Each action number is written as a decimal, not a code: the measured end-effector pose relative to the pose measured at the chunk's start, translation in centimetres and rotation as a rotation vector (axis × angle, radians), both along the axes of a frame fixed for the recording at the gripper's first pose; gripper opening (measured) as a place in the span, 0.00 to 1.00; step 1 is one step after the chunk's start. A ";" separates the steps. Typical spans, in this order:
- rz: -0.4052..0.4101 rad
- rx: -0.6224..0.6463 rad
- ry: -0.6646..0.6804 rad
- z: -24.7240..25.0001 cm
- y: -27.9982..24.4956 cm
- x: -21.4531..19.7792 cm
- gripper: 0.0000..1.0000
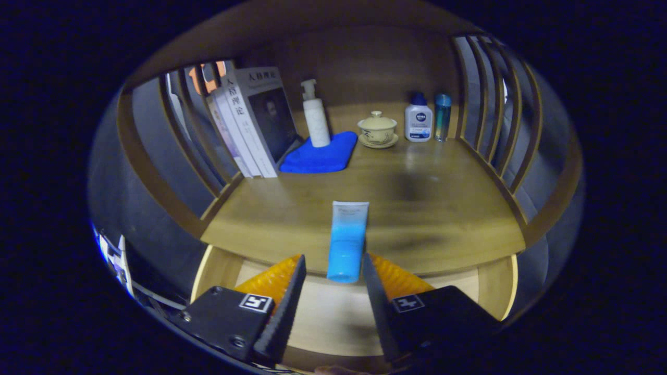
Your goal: Pull open the drawer, take out the items inside it, and place them on the countertop above the cabinet.
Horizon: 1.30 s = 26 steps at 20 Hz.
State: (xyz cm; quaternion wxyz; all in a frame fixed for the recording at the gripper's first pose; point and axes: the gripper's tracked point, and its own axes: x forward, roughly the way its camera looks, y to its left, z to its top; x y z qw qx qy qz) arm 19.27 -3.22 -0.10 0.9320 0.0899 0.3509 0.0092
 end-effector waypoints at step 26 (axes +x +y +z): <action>0.028 -0.271 -0.763 0.4 2.9 -17.4 0.98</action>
